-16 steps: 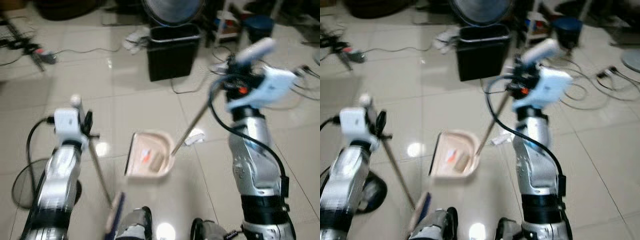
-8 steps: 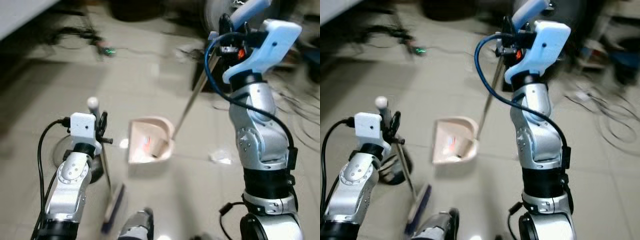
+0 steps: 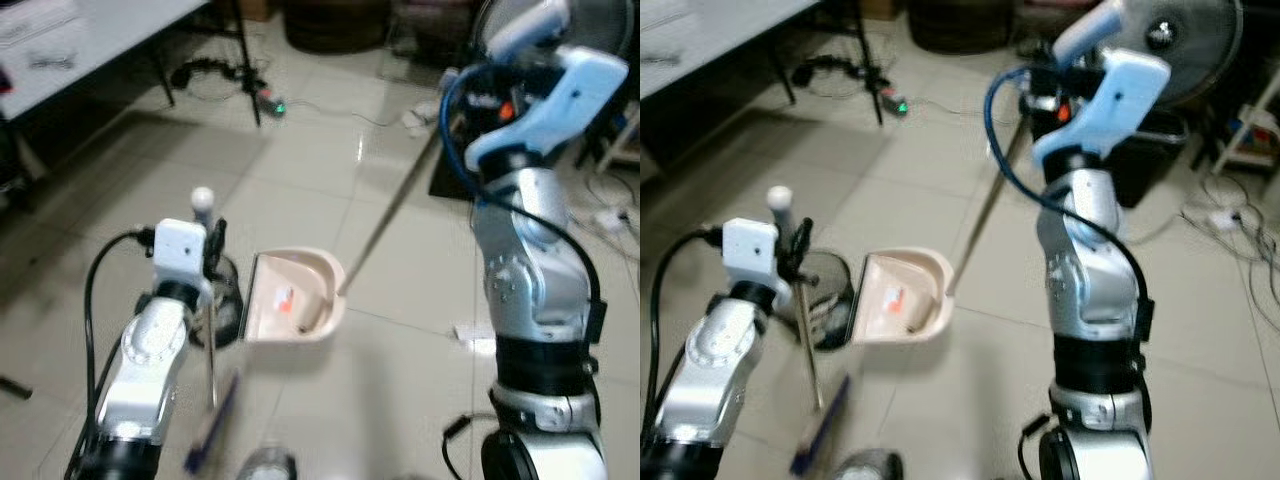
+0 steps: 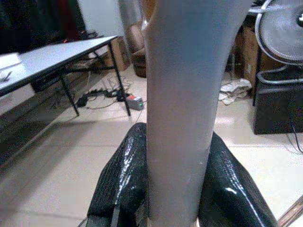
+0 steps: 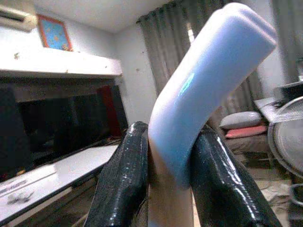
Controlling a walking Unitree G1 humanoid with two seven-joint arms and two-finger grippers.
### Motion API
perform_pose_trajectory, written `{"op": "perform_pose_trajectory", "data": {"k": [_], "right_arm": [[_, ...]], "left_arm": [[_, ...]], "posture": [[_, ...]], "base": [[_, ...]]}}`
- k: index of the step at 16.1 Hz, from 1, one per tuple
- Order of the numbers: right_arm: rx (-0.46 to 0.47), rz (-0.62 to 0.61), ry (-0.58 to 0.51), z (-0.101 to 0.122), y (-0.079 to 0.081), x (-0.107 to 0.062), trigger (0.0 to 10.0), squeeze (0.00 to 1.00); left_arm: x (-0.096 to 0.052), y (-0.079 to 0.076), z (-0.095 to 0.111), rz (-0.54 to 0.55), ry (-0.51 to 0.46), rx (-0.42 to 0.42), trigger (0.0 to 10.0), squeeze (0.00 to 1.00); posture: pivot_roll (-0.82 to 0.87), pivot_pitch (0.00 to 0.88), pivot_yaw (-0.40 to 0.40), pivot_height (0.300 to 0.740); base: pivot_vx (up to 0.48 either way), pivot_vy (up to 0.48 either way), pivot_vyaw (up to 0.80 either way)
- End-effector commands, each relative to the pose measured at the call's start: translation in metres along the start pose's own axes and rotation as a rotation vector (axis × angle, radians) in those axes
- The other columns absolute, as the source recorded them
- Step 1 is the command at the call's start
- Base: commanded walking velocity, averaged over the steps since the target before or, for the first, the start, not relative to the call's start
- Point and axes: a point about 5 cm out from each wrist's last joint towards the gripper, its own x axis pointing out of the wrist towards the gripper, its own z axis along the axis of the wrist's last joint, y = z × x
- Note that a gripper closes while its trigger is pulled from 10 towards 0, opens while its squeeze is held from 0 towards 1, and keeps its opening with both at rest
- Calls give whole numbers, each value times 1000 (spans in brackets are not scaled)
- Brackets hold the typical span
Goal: Sweep floor
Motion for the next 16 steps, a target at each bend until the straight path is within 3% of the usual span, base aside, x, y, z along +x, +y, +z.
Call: {"op": "perform_pose_trajectory", "data": {"k": [1,11,16], "right_arm": [[38,15,-44,9,6,3,10000,0],[52,-35,-54,6,-2,1,10000,0],[94,-60,-85,8,-7,0,10000,0]], "left_arm": [[2,4,9,6,-31,33,10000,0],[1,4,4,-8,-6,34,10000,0],[1,5,2,-10,-1,35,10000,0]], "posture": [[13,46,36,740],[11,46,34,740],[11,45,33,740]], "base": [[401,0,750],[418,0,716],[412,0,0]]}}
